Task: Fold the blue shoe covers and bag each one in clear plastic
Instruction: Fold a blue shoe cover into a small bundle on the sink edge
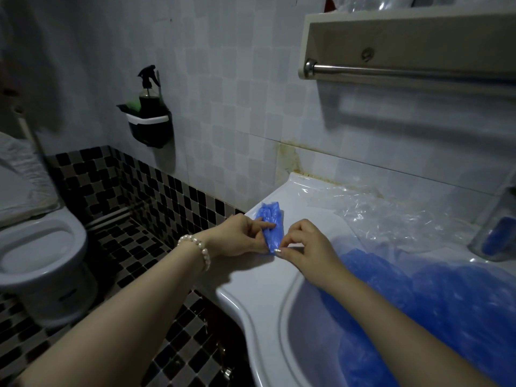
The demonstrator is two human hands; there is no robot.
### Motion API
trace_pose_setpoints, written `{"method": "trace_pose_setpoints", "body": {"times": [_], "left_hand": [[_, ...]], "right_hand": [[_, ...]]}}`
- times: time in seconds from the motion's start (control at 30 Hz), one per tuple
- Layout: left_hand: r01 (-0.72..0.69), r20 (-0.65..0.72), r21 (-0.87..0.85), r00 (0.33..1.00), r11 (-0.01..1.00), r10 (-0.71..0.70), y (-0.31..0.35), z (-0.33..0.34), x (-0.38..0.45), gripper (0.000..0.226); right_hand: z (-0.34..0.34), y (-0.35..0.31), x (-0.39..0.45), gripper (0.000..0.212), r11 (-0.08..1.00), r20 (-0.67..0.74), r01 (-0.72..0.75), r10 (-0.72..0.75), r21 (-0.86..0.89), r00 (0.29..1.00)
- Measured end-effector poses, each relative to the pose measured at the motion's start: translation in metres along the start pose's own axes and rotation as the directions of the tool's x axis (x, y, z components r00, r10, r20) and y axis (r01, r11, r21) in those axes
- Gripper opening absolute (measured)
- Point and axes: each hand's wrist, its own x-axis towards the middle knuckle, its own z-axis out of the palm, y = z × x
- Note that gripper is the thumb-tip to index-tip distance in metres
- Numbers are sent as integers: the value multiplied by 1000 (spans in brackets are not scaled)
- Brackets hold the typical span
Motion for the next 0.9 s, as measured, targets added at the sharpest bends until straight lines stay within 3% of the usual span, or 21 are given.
{"method": "trace_pose_setpoints", "body": {"times": [0.07,0.2,0.27,0.33,0.43,0.5,0.6,0.7,0.8,0.9], "left_hand": [[-11,-8,-22,1000,1000,11,2,1,-1,10],[-25,-29,-90,999,996,22,5,3,-6,19],[-20,-30,-66,999,998,18,3,3,-5,12],[-11,-48,-49,999,999,8,1,2,-4,14],[6,-88,-54,996,999,-11,0,2,-4,23],[6,-102,-67,995,998,-13,3,3,-5,36],[-6,-87,-66,996,998,1,4,3,-5,38],[-13,-80,-69,997,998,8,2,3,-5,19],[-31,-97,-76,995,997,23,0,4,-5,16],[-39,-133,-60,991,997,31,-2,5,-3,14]], "right_hand": [[3,-2,3,7,996,5,-25,25,-87,1000],[6,-10,8,18,932,49,-109,134,-346,990],[7,-11,8,17,912,48,-115,145,-394,988],[9,-9,6,16,935,13,-116,128,-336,992],[6,-5,-1,25,999,-58,-28,29,27,998],[2,-2,-6,26,996,-33,-11,14,89,999],[2,-3,-1,3,994,-10,-26,25,-102,1000],[5,-11,6,11,939,62,-98,125,-329,990],[7,-14,10,14,908,56,-151,188,-390,981],[10,-12,7,14,920,13,-138,154,-367,988]]}}
